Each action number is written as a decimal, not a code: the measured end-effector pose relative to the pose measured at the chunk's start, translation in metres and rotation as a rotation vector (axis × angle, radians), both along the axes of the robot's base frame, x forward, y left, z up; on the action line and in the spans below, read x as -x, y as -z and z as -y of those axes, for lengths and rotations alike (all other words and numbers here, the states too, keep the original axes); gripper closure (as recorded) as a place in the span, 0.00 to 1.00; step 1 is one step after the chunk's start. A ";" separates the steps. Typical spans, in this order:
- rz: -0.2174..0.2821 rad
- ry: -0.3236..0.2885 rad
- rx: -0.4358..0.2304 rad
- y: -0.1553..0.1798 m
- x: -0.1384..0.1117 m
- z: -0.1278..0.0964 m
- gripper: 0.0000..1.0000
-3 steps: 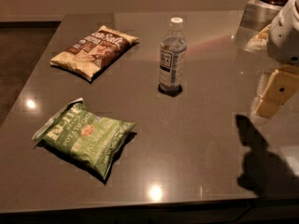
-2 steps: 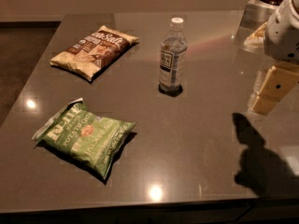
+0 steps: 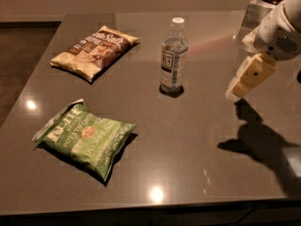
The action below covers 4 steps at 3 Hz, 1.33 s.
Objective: Knock blue plastic bottle over
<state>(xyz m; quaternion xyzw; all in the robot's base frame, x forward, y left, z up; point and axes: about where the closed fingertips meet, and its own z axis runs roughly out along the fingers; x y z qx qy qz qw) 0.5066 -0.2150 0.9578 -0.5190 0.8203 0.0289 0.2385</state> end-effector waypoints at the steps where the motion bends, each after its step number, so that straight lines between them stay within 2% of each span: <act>1: 0.032 0.064 -0.123 0.002 -0.027 -0.018 0.00; 3: 0.117 0.040 -0.376 -0.018 -0.079 -0.100 0.00; 4: 0.136 0.042 -0.421 -0.020 -0.094 -0.123 0.00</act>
Offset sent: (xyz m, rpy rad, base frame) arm 0.0861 0.0994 0.0162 0.4269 -0.1214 -0.0494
